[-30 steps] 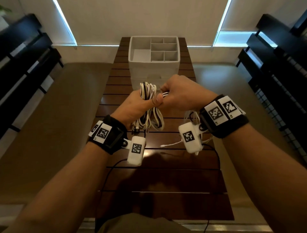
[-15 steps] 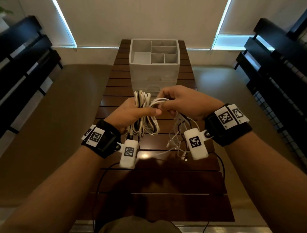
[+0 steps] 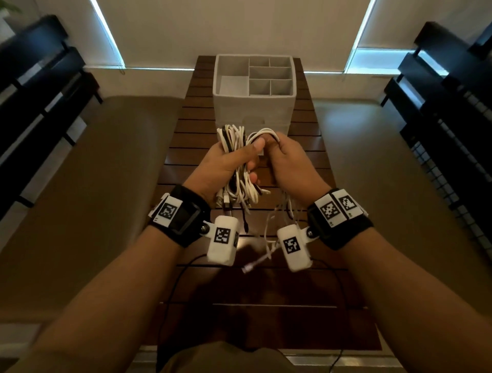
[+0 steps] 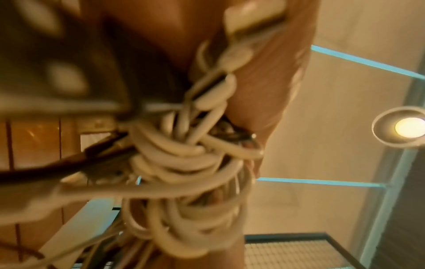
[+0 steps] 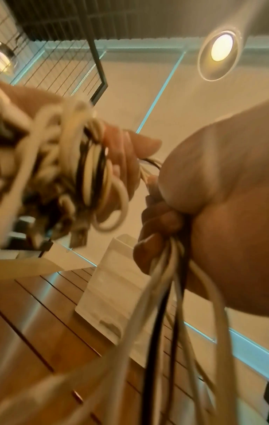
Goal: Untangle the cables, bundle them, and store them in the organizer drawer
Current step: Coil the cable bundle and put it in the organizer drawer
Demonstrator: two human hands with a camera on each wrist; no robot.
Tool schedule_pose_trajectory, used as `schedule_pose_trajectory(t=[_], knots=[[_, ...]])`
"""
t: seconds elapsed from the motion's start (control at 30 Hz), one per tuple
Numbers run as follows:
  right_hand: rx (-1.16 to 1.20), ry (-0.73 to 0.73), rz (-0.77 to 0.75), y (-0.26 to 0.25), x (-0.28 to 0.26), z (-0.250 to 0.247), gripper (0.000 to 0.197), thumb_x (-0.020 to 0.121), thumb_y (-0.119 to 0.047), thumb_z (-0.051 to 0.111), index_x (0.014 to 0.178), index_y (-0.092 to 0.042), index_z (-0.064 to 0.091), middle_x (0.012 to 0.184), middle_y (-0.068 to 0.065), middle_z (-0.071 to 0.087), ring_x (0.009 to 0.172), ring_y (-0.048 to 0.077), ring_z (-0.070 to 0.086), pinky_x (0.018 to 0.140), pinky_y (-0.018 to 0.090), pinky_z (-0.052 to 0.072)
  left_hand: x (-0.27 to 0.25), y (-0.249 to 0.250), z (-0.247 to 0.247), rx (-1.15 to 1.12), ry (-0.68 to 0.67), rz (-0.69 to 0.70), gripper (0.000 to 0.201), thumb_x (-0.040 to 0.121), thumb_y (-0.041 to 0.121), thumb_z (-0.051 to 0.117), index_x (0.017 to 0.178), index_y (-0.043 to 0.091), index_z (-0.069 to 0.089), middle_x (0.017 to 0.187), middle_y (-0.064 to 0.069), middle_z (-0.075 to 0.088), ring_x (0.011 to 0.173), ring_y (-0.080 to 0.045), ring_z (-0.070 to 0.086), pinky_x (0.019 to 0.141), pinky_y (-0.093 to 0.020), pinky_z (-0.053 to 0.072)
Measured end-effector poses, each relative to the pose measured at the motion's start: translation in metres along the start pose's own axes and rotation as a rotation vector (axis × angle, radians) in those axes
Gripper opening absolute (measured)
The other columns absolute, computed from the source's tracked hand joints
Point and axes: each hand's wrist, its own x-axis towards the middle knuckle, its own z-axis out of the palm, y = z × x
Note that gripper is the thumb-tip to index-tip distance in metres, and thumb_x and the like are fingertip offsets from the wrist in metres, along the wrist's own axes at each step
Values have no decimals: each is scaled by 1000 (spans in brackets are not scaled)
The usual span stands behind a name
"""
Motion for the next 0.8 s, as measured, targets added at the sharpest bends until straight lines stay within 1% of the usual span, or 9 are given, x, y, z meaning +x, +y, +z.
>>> schedule_pose_trajectory(t=[0.1,0.2,0.27,0.33,0.4,0.43,0.5,0.63,0.8], knots=[[105,18,71,-8,-1,8,26,113,-27,38,110,-7,54,74,10,66,57,24,63,55,36,54,1,-6,5,56,71,53,22,95,34,76,88,14,70,66,-7,55,54,-21,56,59,-36,52],[178,26,111,-10,-6,13,24,109,-24,45,120,-2,45,77,9,61,60,23,58,52,34,48,-1,-10,5,24,162,71,39,88,34,75,108,1,72,89,-19,73,76,-29,73,66,-37,62],[279,44,144,-9,-10,14,30,106,-29,52,122,-3,49,86,8,64,70,20,62,58,34,53,2,-11,3,-21,191,85,53,86,33,77,119,-8,68,105,-23,75,95,-35,75,79,-45,63],[360,5,154,-4,-11,16,50,103,-50,53,132,-9,57,109,9,72,93,22,71,80,38,60,4,-10,0,-58,212,99,62,82,33,83,122,-11,66,115,-29,73,106,-43,73,87,-53,62],[343,-27,168,1,-10,19,66,97,-74,45,137,-25,61,132,8,69,120,23,68,103,48,54,4,-8,-2,-78,223,104,68,78,31,88,124,-12,64,118,-32,71,109,-45,72,88,-53,61],[322,-17,169,2,-9,19,66,97,-77,40,138,-29,62,136,6,68,126,23,65,108,50,52,4,-8,-2,-65,220,108,65,78,28,88,124,-12,64,116,-30,72,107,-42,73,86,-48,62],[331,21,154,2,-9,19,63,103,-68,34,140,-25,62,136,6,68,128,22,65,110,51,50,3,-8,-1,8,189,121,52,82,18,84,122,-10,67,110,-23,75,101,-33,75,82,-41,61],[488,39,228,-2,-7,16,53,111,-48,37,138,-11,63,129,15,72,122,29,69,109,53,51,1,-6,1,150,128,159,37,87,4,82,121,-4,71,113,-19,77,109,-31,75,89,-38,60],[597,-45,212,-8,-11,13,45,113,-37,39,144,-10,58,134,19,68,125,30,67,106,49,54,4,-7,-1,135,163,153,42,85,9,84,123,-2,69,117,-20,75,114,-32,73,101,-50,58]])
